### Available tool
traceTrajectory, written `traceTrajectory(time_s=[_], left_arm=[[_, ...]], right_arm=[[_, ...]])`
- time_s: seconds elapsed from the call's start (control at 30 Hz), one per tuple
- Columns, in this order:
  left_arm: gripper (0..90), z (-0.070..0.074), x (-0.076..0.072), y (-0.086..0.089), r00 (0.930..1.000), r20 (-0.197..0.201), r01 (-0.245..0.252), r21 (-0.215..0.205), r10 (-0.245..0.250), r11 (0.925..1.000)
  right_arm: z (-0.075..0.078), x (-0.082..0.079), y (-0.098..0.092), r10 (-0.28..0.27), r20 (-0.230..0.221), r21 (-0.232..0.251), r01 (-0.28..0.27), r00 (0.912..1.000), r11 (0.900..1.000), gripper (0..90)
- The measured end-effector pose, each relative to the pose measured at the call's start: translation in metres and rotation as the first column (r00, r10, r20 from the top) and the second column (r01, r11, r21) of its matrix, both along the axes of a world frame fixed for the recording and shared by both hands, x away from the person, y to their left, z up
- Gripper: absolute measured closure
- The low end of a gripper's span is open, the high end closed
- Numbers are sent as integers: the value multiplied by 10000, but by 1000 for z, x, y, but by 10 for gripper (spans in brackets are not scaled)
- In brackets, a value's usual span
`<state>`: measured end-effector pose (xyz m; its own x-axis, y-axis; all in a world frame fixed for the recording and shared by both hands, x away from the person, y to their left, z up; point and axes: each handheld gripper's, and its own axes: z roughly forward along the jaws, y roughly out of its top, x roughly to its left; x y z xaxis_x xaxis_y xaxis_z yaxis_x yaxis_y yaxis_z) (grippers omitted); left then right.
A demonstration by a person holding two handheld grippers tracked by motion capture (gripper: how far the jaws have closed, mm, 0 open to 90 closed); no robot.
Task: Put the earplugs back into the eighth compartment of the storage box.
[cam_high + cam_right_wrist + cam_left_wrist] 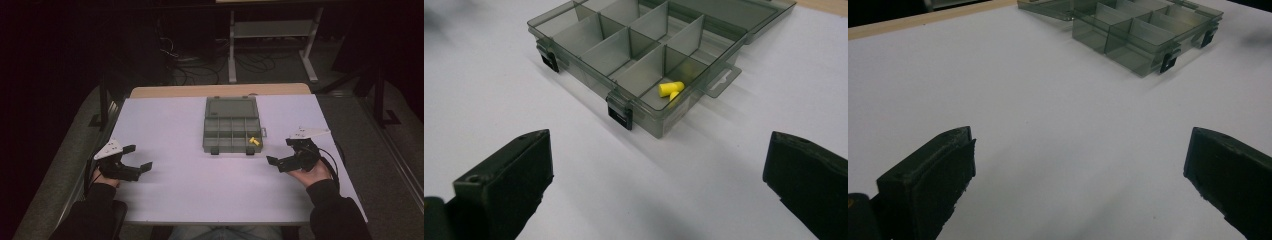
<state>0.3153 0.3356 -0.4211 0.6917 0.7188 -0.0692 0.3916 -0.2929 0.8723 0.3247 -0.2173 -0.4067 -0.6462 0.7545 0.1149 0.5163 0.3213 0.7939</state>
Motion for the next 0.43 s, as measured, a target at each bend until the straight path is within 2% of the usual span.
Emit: traceTrajectory(time_s=[0.2,0.43], left_arm=[[0,0,0,0,10000,-21,12,-6,-12,10000],[0,0,0,0,10000,-36,7,-23,-7,10000]], right_arm=[[-5,-13,-12,-320,532,531,292,9981,9982,0],[-6,-23,-20,-564,883,844,489,9945,9952,0]])
